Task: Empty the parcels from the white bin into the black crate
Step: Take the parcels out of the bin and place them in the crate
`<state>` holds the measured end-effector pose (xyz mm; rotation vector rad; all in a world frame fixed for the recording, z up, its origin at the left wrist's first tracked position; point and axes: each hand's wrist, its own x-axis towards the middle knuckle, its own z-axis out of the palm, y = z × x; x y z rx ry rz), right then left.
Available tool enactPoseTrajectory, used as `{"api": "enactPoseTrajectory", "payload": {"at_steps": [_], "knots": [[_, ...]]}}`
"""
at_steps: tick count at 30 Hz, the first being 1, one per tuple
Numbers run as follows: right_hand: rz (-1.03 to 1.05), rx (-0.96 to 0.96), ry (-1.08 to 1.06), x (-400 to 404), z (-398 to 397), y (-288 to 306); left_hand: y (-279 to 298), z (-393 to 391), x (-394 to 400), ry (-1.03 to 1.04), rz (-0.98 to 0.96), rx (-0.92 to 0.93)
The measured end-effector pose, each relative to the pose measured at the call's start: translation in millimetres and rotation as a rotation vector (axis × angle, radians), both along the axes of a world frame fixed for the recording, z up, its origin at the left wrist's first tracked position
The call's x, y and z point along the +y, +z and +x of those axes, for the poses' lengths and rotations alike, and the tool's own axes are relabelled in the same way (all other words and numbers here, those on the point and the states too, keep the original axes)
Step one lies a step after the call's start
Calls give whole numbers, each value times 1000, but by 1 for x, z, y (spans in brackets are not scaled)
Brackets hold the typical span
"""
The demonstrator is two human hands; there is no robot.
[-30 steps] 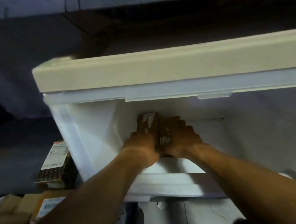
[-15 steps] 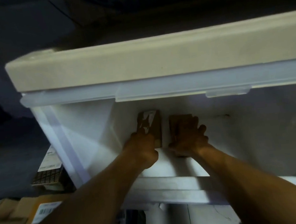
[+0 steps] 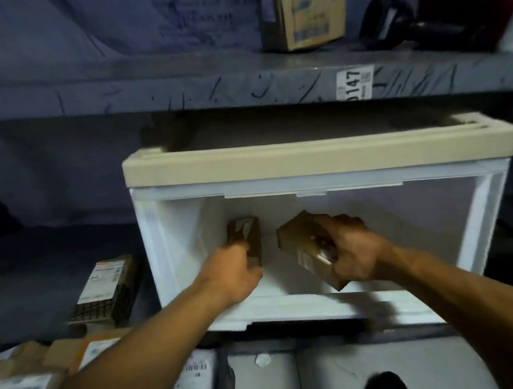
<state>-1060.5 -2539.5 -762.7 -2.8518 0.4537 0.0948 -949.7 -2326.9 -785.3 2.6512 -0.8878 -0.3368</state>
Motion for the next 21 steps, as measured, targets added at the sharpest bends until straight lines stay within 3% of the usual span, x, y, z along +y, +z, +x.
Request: {"api": "enactPoseTrajectory", "payload": {"at_steps": [6,11,17,21], "knots": [[39,-8,114,56,-58,38,23,-42,48,151,-291,283],[100,-29,265,104,-87,55,53,-75,80,266,-539,724],[163,-123,410,141,-93,65,71,-88,129,239,-522,829],[188,-160,508,157,-90,63,71,-90,158,250,-668,963]]}}
